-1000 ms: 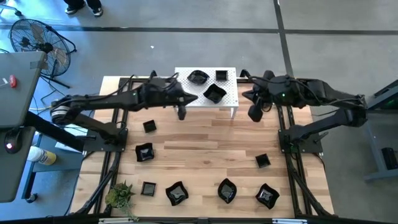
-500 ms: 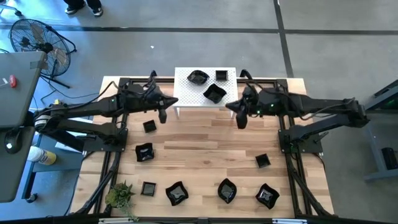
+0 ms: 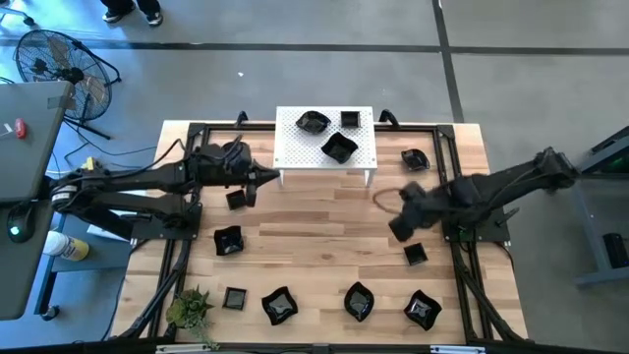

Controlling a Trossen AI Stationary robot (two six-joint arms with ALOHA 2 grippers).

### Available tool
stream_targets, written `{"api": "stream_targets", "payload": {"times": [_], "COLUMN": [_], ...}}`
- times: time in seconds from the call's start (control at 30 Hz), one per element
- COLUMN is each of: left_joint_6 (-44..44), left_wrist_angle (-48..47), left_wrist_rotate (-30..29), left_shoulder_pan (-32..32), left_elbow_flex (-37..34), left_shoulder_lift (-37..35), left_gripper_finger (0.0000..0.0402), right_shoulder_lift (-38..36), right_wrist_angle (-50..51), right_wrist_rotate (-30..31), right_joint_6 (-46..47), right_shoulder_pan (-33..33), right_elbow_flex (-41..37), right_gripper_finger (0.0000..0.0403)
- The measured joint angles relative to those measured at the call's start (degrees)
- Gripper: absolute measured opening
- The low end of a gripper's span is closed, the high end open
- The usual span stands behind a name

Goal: Pick & Place Mini shaped plates
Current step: Stack the leaf-shaped plate on top of the leaf-shaped plate on the shelf

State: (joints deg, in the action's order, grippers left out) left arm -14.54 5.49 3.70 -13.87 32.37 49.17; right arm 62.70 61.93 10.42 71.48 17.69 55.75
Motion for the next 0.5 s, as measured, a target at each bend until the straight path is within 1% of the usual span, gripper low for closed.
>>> {"api": "stream_targets", "payload": {"times": [0.1,0.17,0.23,0.3,0.4,0.5], "left_joint_6": [-2.43,-4.02,-5.30,-5.05,-3.72,-3.74], "left_wrist_angle": [2.11,2.40,3.04,4.25,4.72,4.68], "left_wrist_rotate": [-0.57,-2.75,-4.90,-5.42,-6.67,-7.53], "left_shoulder_pan": [0.02,0.02,0.02,0.00,0.02,0.00], "left_elbow_flex": [-3.50,-4.97,-5.35,-5.37,-5.37,-5.37], "left_shoulder_lift": [-1.45,-2.20,-2.26,-2.26,-2.27,-2.08], "left_gripper_finger": [0.0000,0.0000,0.0000,0.0000,0.0000,0.0000], "right_shoulder_lift": [-0.02,0.04,0.04,0.04,0.04,0.04], "right_wrist_angle": [-3.15,-6.84,-12.39,-16.89,-18.68,-20.68], "right_wrist_rotate": [-6.23,-9.49,-11.49,-12.06,-11.08,-10.03], "right_joint_6": [6.68,10.23,12.86,14.38,16.97,15.57], "right_shoulder_pan": [2.94,4.53,5.81,6.85,7.75,7.94], "right_elbow_flex": [-6.21,-10.83,-14.59,-17.48,-19.97,-20.91], "right_gripper_finger": [0.0035,0.0052,0.0072,0.0091,0.0113,0.0124]}}
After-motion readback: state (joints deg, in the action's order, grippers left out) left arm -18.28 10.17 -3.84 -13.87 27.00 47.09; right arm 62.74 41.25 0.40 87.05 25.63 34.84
